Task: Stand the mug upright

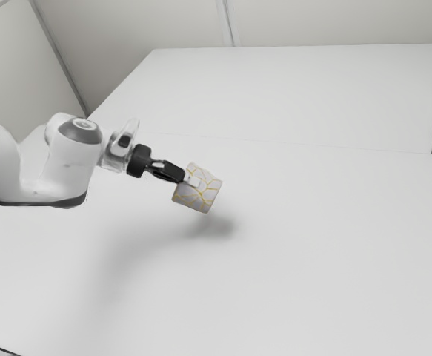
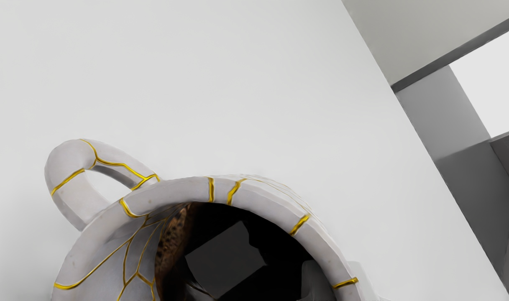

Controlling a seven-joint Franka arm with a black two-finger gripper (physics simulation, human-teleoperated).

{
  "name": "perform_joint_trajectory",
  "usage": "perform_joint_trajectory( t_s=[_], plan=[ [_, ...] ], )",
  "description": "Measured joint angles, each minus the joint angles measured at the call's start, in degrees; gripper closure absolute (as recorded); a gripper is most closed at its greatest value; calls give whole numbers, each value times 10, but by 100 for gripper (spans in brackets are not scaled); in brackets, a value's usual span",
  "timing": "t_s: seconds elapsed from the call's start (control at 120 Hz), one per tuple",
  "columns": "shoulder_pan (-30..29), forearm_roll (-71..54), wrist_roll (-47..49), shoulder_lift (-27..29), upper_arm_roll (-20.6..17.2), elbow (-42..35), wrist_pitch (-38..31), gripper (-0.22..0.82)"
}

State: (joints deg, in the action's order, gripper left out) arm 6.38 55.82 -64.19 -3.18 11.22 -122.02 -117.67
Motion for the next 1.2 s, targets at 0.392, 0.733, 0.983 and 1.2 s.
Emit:
perform_joint_trajectory(
  t_s=[0.392,0.733,0.983,1.2],
  plan=[
    [49,-513,343,5,-62,35,-38,79],
    [4,-533,544,-2,-61,-26,-107,79],
    [17,-534,637,-8,-61,-36,-117,79],
    [12,-525,685,-10,-60,-39,-119,44]
  ],
)
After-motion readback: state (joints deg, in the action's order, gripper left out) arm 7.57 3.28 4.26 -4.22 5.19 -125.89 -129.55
